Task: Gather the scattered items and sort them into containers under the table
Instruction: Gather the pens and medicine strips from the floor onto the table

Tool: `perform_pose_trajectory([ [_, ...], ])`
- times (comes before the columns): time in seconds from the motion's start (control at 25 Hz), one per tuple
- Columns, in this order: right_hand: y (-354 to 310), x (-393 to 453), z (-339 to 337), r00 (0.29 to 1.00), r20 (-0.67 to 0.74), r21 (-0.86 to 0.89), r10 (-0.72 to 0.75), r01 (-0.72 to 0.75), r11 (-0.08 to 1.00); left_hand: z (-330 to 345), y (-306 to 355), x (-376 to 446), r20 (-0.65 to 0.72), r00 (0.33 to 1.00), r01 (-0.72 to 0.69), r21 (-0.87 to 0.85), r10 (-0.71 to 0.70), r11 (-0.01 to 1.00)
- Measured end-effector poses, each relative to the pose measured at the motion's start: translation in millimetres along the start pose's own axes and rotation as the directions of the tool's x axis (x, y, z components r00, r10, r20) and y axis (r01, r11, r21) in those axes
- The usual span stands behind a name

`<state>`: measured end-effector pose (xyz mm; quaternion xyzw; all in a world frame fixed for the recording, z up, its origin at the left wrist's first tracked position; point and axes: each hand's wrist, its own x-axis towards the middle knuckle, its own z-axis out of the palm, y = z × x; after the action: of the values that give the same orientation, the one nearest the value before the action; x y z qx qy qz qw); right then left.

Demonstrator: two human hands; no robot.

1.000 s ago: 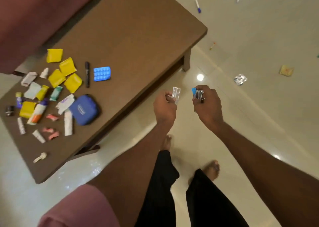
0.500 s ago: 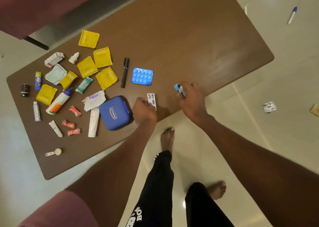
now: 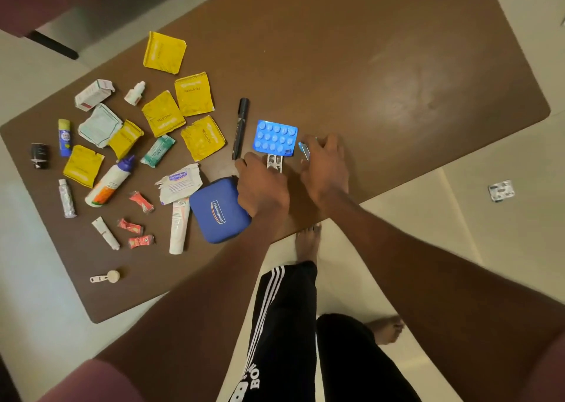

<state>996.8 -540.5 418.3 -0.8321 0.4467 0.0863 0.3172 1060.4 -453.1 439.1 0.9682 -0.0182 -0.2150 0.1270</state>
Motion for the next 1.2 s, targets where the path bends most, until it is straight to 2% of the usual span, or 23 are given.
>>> perform_pose_trajectory([
  [0.08,-2.0,-5.2,-6.2,0.996,-0.086,-0.055,0.014,-0.018,0.998,-3.9,8.0,-5.0,-0.044,0.995,-0.085,-0.013,0.085,0.996],
  [0.16,2.0,-9.1,-19.9,0.977,-0.209,-0.037,0.043,-0.051,0.998,-6.2,20.2,-11.8,-0.078,0.961,-0.258,0.075,0.264,0.963],
  [0.24,14.1,-15.6,-36.9,0.948,-0.311,0.003,0.063,-0.065,0.998,-6.8,35.3,-20.2,-0.081,0.879,-0.449,0.190,0.470,0.873],
  [0.32,32.9,-24.3,-55.1,0.925,-0.374,0.020,0.073,-0.070,0.997,-3.7,52.2,-30.2,-0.022,0.777,-0.611,0.216,0.630,0.761],
  [0.52,109.9,-56.4,-102.1,0.872,-0.460,0.123,0.171,-0.128,0.984,20.1,110.7,-89.6,0.158,0.551,-0.835,0.098,0.820,0.542],
  [0.6,142.5,-71.1,-112.7,0.844,-0.481,0.182,0.237,-0.168,0.969,32.7,133.2,-119.7,0.217,0.479,-0.877,0.068,0.851,0.476],
  [0.84,293.8,-132.7,-166.6,0.714,-0.540,0.366,0.446,-0.278,0.888,117.4,187.1,-250.8,0.371,0.341,-0.933,0.020,0.864,0.360],
  [0.92,346.7,-154.2,-182.9,0.687,-0.537,0.409,0.489,-0.294,0.864,151.6,200.7,-288.2,0.414,0.324,-0.938,0.029,0.850,0.344],
  [1.08,446.9,-192.5,-211.6,0.677,-0.464,0.518,0.571,-0.315,0.795,206.9,231.9,-356.1,0.481,0.304,-0.947,0.058,0.822,0.316],
  [1.2,513.6,-216.4,-235.0,0.680,-0.415,0.555,0.605,-0.338,0.761,239.3,257.8,-397.7,0.609,0.322,-0.942,0.129,0.725,0.310],
])
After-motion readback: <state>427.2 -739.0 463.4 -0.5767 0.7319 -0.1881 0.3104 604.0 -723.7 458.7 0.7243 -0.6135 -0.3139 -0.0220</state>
